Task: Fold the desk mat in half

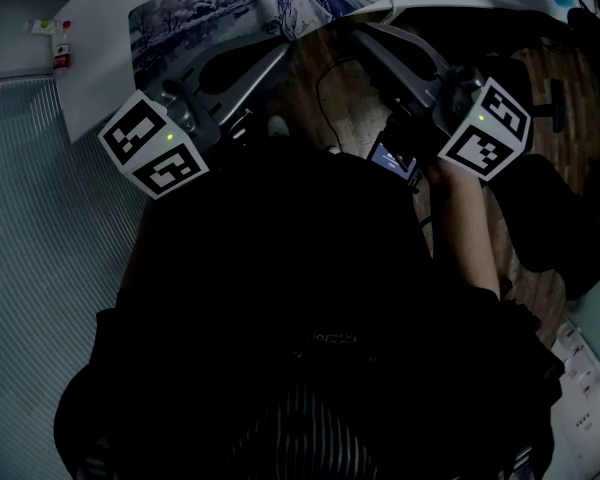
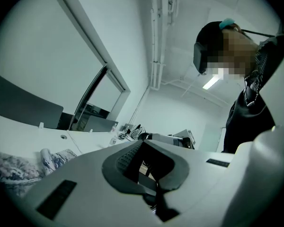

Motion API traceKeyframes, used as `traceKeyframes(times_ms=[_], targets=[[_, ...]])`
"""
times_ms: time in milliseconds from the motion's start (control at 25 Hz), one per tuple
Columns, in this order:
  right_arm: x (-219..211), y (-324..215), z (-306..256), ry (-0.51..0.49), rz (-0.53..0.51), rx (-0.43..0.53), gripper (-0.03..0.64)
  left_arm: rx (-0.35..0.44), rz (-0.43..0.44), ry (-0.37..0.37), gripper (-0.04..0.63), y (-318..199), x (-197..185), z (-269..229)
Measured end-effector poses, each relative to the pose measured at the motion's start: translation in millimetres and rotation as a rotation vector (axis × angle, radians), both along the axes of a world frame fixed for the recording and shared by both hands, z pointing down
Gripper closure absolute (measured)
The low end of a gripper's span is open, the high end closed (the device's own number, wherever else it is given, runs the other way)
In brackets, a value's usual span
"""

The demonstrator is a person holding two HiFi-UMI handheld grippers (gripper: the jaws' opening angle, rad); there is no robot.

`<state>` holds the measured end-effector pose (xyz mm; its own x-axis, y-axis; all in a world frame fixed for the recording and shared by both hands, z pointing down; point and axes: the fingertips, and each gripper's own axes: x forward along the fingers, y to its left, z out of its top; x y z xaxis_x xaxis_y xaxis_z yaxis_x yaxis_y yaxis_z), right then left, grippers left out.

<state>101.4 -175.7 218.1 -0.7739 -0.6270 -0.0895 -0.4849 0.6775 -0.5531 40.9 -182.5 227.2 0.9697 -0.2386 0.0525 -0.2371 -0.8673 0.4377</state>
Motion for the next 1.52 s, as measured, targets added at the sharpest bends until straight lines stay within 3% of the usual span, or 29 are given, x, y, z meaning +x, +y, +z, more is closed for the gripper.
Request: traceKeyframes(times_ms=[200,440,840,1160,1520], targets=[[-43,-31,-5,0.05,-0.006,-0.009,0.612,-0.013,0.014,0.019,0.588,-30,-37,2],[-85,-63,8,0.122,0.01,-0.058,0.612,-0.05,0.015,0.097,0.588,-60,-79,15],[-105,-102,12,0.215,0.031,-0.073,0.612,-0.046,-0.008,0.116,0.588,-107,-115,34],[-70,-131,14,0.181,0.104,-0.039,0.612,-0.007,0.036,0.069,0.588,-132,-90,26],[-6,-202,5,0.183,0.092,-0.011,0.612,0.019,-0.037,0.04,0.588,-181,-51,15]])
